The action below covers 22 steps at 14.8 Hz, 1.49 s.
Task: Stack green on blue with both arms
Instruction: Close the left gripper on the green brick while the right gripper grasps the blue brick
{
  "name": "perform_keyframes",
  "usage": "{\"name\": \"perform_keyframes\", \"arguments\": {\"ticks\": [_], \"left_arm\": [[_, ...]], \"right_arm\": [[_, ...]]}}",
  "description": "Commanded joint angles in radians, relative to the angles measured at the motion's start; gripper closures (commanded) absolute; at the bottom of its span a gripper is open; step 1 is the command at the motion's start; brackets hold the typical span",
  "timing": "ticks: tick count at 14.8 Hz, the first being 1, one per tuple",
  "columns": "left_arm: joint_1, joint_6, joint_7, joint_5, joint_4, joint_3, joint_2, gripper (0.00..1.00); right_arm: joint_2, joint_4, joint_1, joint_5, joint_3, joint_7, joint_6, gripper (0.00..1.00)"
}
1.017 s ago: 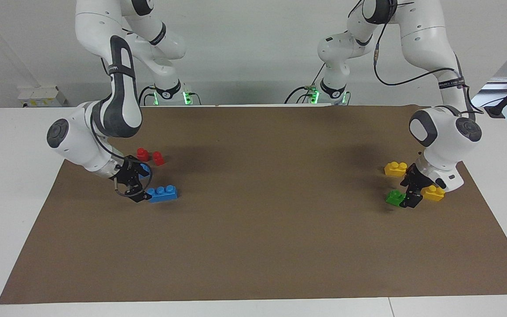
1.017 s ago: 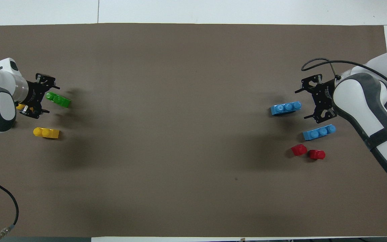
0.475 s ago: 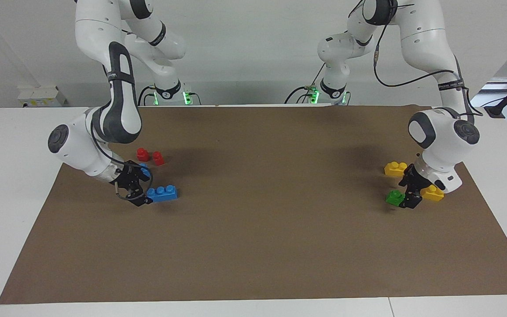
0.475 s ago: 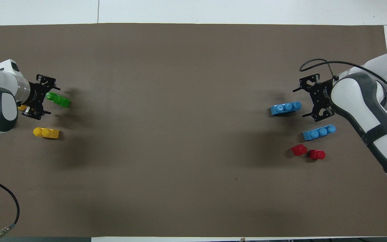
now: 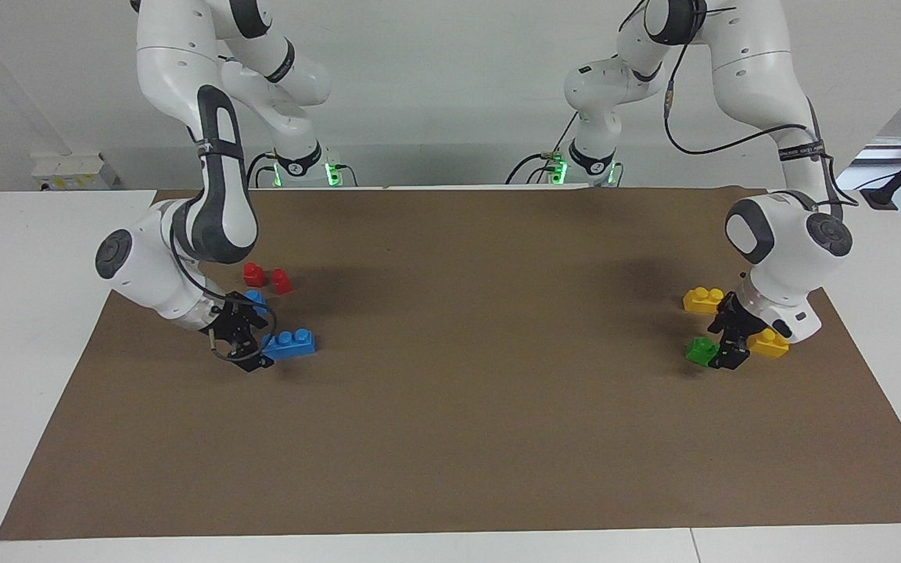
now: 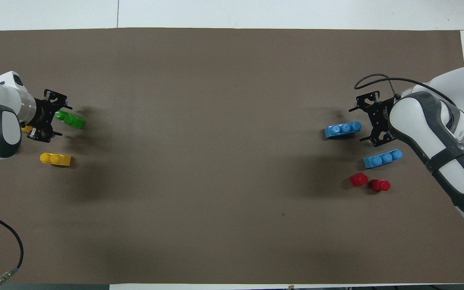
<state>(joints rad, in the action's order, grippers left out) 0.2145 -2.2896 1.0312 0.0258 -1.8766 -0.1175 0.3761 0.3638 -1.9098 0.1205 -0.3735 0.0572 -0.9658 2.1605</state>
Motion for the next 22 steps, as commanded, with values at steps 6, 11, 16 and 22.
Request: {"name": "perform_keyframes", "arguments": {"ticks": [6, 11, 16, 22], "left_arm": [[-0.007, -0.007, 0.021, -0.018, 0.014, 0.004, 0.004, 1.00], [-0.035, 0.028, 0.068, -0.018, 0.017, 0.004, -0.043, 1.00], [-0.101, 0.215, 0.197, -0.018, 0.017, 0.001, -0.167, 1.00], [-0.207, 0.338, 0.410, -0.015, 0.017, -0.004, -0.273, 1.00]], "right_arm": [[-0.008, -0.071, 0.002, -0.070, 0.004, 0.042, 0.085, 0.06], [-0.009, -0.074, 0.004, -0.085, 0.006, 0.041, 0.065, 0.64], [-0.014, -0.025, 0.004, -0.127, 0.010, 0.036, -0.048, 1.00], [-0.111, 0.055, -0.149, -0.128, 0.018, -0.279, -0.153, 1.00]]}}
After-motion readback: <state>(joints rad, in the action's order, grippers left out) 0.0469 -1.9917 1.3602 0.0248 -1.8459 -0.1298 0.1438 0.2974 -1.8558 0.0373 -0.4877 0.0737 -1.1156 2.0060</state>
